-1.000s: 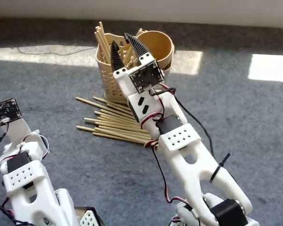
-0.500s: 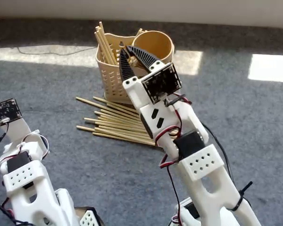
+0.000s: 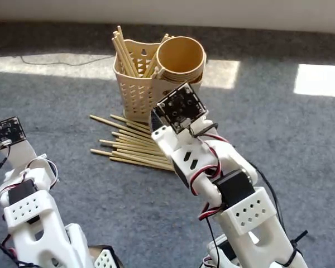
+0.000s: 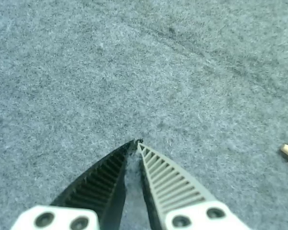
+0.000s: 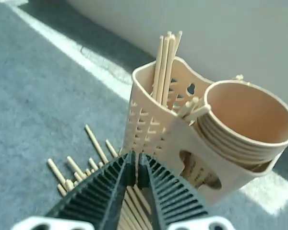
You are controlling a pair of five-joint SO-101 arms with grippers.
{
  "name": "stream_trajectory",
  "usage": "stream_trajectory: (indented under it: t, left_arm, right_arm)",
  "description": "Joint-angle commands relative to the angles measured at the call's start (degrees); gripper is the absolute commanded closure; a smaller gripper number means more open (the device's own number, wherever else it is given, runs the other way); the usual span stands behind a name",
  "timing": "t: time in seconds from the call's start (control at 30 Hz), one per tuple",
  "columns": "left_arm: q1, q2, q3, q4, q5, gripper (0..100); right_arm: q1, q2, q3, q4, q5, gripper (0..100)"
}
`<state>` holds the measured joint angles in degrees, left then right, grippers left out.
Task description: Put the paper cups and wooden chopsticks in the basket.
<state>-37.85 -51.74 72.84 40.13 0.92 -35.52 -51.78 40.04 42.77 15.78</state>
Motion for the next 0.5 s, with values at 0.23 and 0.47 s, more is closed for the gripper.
stream_trajectory:
  t: [0.23, 0.47]
  left_arm:
    - [-0.31, -1.01, -0.4, -0.88, -0.44, 100]
    - [-0.31, -1.01, -0.4, -0.88, -0.44, 100]
  right_arm:
    - [-3.03, -1.01, 2.86, 9.89, 2.55, 96.8]
    - [-8.48, 8.04, 9.01, 9.45, 7.56, 96.8]
